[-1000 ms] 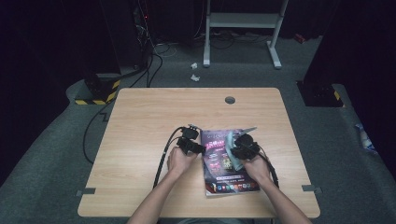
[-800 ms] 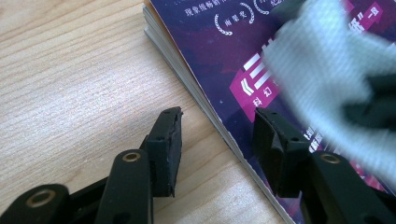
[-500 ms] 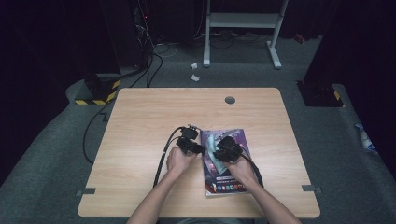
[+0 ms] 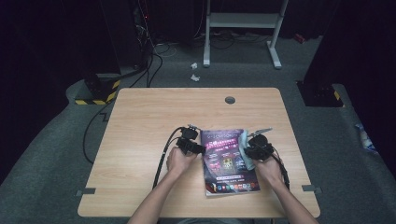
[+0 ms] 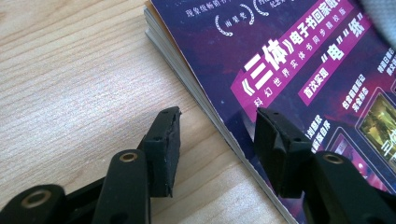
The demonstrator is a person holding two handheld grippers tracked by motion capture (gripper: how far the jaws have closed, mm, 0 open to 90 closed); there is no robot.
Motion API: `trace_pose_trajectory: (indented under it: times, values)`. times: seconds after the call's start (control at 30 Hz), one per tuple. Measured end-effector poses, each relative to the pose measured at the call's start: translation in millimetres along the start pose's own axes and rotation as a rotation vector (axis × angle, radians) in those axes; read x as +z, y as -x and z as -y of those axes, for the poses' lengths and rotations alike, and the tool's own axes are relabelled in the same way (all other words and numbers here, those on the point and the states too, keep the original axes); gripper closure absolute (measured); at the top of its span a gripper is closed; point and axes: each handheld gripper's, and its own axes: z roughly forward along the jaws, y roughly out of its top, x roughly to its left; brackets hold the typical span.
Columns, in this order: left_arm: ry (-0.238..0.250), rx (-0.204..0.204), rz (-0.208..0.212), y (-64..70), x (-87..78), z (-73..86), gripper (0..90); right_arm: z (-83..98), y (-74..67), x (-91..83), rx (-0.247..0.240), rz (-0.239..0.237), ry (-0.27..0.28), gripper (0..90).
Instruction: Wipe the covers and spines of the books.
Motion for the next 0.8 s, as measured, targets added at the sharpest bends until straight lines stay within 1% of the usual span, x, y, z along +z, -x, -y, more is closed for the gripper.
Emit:
trace_pose_trajectory:
  times: [0.03,0.1,0.17,0.23,0.27,0.3,0.33,0.37,0.4,0.43,0.47,0.5,0.53,0.6,0.63,0.7,0.77,0.8]
  values:
    - [0.001,-0.003,0.0,0.2,0.0,0.0,50.7,-3.3,-6.5,2.6,-0.002,-0.022,-0.001,81.7]
    - [0.001,0.002,0.001,-0.2,0.0,0.0,50.8,-11.7,-23.8,8.7,-0.041,-0.052,-0.001,81.7]
    - [-0.004,0.007,0.0,-0.6,-0.3,-0.1,50.8,-22.2,-47.2,16.2,-0.098,-0.088,0.0,81.7]
    - [-0.005,0.009,0.001,-0.7,-0.3,-0.1,50.8,-29.6,-68.7,22.2,-0.132,-0.128,0.005,81.7]
    - [-0.005,0.009,0.0,-0.7,-0.3,-0.1,50.8,-33.3,-80.0,25.1,-0.158,-0.144,0.011,81.7]
    - [-0.006,0.01,-0.001,-0.5,-0.4,-0.2,50.9,-35.0,-86.4,26.5,-0.161,-0.154,0.012,81.7]
    - [-0.006,0.011,-0.003,-0.5,-0.4,-0.2,50.9,-36.4,-94.3,27.4,-0.151,-0.159,0.007,81.7]
    - [-0.005,0.01,-0.001,-0.8,-0.4,-0.1,51.3,-38.6,-96.9,29.1,-0.191,-0.156,0.017,81.7]
    - [-0.003,0.008,-0.001,-1.0,-0.4,-0.1,51.6,-39.0,-98.9,29.3,-0.189,-0.154,0.015,81.7]
    - [-0.004,0.01,-0.001,-1.1,-0.4,0.0,51.5,-38.8,-97.4,29.5,-0.189,-0.161,0.019,81.7]
    - [-0.004,0.012,0.0,-1.1,-0.4,0.0,51.5,-37.8,-95.0,29.1,-0.163,-0.178,0.014,81.6]
    - [-0.002,0.012,0.0,-1.2,-0.3,0.1,51.5,-37.2,-91.0,29.0,-0.161,-0.182,0.016,81.6]
    - [0.0,0.01,0.0,-1.2,-0.2,0.2,51.5,-36.0,-87.2,27.9,-0.168,-0.17,0.015,81.6]
    - [-0.001,0.008,0.002,-1.3,-0.3,0.2,51.5,-31.1,-77.3,24.1,-0.162,-0.142,0.011,81.6]
    - [0.0,0.009,0.001,-1.2,-0.2,0.2,51.5,-27.2,-70.4,21.4,-0.141,-0.129,0.008,81.5]
    - [0.003,0.0,0.002,-0.8,0.0,0.2,51.7,-18.5,-49.5,15.9,-0.108,-0.102,0.019,81.5]
    - [0.003,-0.004,0.002,-1.0,-0.1,0.1,52.0,-8.9,-27.8,10.1,-0.044,-0.077,0.028,81.4]
    - [0.002,-0.003,0.004,-1.4,-0.1,0.0,52.0,-3.2,-13.9,7.1,0.002,-0.069,0.036,81.4]
